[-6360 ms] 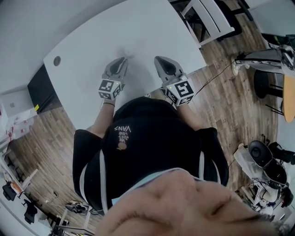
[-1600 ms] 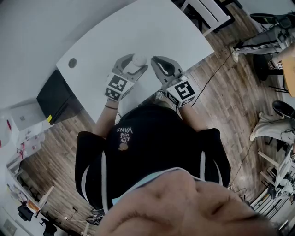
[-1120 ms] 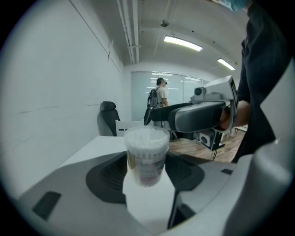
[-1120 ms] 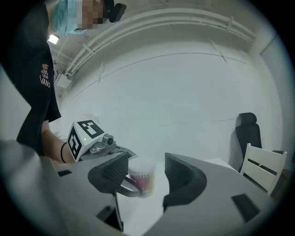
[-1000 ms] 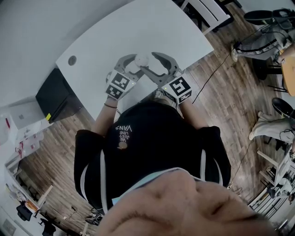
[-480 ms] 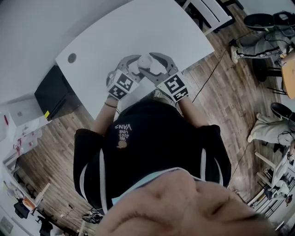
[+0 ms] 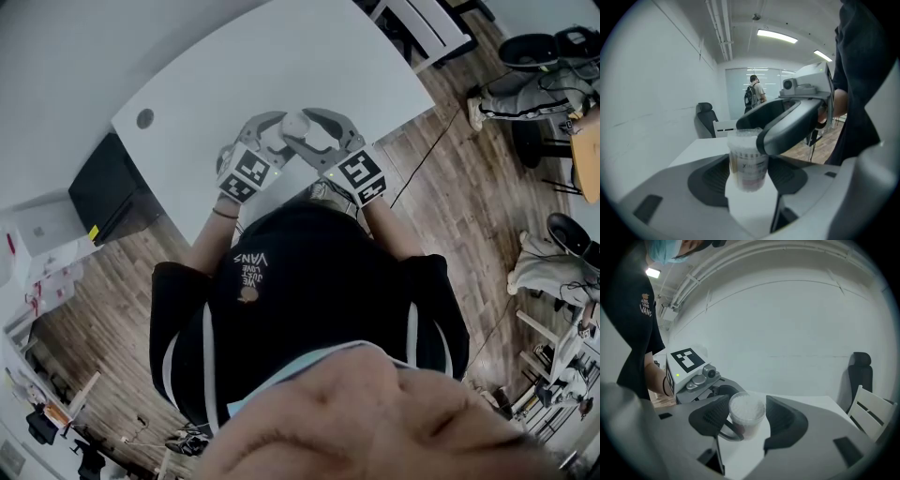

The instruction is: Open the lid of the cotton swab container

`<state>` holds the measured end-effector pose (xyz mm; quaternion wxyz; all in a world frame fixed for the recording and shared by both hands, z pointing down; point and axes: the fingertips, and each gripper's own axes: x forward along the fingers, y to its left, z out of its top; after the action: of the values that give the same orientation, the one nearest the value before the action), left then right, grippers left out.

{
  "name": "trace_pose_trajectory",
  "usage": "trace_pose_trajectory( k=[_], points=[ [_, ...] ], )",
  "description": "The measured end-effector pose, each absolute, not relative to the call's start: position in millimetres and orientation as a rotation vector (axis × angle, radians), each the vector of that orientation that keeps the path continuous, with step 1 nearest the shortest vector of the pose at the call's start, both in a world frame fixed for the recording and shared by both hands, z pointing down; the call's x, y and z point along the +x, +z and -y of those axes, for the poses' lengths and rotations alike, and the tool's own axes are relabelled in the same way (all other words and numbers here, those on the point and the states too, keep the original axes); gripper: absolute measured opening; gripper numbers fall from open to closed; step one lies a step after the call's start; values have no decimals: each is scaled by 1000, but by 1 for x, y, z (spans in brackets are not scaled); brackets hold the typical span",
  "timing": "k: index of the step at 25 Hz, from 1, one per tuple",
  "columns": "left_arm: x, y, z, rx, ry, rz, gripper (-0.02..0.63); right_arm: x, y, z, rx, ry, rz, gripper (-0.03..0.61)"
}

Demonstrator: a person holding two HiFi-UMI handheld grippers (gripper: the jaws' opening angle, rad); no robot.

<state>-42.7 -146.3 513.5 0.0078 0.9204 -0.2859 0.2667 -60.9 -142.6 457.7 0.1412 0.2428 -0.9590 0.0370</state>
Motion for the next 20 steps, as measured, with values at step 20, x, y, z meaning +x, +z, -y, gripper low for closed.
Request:
trace_pose_trajectory(
  k=[20],
  points=[
    [-34, 502, 149, 2885, 680, 911, 256, -40, 433, 152, 743, 323, 2930, 252]
  ],
)
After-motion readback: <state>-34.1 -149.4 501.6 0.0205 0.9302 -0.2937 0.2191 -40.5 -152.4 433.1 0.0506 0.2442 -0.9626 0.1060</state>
